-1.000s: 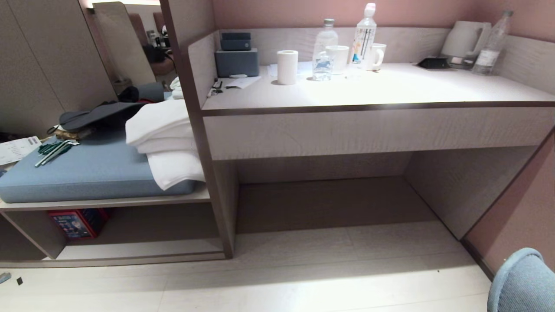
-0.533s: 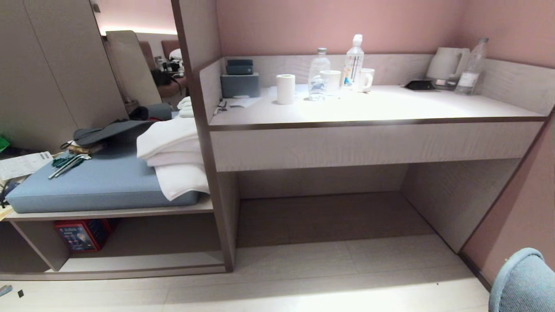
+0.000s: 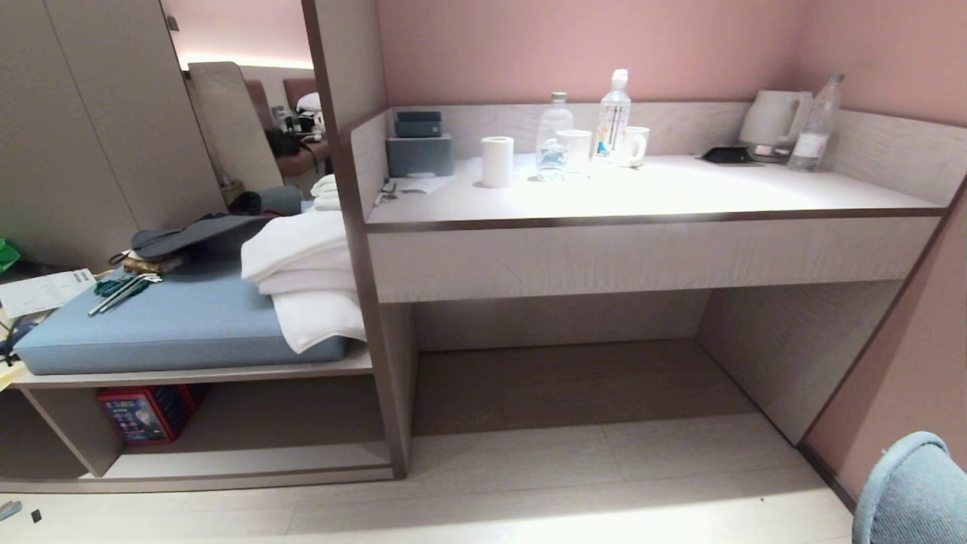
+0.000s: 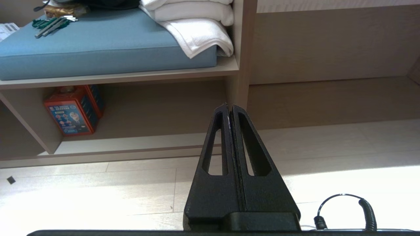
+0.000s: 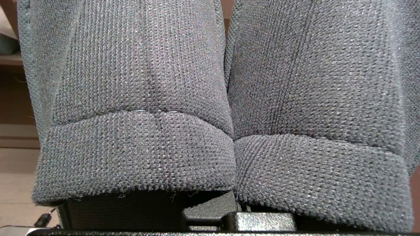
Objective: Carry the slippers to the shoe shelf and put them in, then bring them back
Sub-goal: Place the slippers into the shoe cabinet
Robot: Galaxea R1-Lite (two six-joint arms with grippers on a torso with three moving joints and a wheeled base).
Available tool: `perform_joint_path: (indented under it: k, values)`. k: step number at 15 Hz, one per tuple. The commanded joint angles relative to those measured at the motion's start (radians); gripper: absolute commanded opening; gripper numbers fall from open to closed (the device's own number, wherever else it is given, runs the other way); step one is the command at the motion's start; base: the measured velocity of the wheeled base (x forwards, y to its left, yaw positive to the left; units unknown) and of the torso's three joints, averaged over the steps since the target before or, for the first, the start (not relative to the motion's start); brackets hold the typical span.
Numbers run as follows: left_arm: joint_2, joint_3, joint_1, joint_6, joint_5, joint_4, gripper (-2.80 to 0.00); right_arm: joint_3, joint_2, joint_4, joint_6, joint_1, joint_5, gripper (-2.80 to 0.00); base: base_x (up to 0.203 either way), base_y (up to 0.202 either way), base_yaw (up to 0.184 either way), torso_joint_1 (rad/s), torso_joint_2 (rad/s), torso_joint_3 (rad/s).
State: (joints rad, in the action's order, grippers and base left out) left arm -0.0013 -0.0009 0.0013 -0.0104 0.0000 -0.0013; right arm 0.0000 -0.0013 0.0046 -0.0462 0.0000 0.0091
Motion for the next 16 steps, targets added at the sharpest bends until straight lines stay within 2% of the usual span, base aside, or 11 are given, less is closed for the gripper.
perform_joint_path:
  k: [1, 4, 9, 16]
  values:
    - [0.001, -0.001, 0.0, 0.0, 0.0, 0.0, -2.8, 0.002, 0.001, 0.0, 0.0, 0.0, 0.0, -2.8, 0.0, 0.0, 0.0, 0.0, 0.0, 0.0]
    - [0.001, 0.001, 0.0, 0.0, 0.0, 0.0, -2.8, 0.002, 0.001, 0.0, -0.002, 0.0, 0.002, -2.8, 0.001, -0.002, 0.021, 0.0, 0.0, 0.001]
    - [0.001, -0.001, 0.0, 0.0, 0.0, 0.0, -2.8, 0.002, 0.001, 0.0, -0.003, 0.0, 0.002, -2.8, 0.002, -0.007, 0.117, 0.003, 0.01, 0.003]
    - [0.001, -0.001, 0.0, 0.001, 0.0, 0.0, -2.8, 0.002, 0.001, 0.0, -0.001, 0.0, 0.002, -2.8, 0.0, 0.0, 0.0, 0.0, 0.0, 0.0]
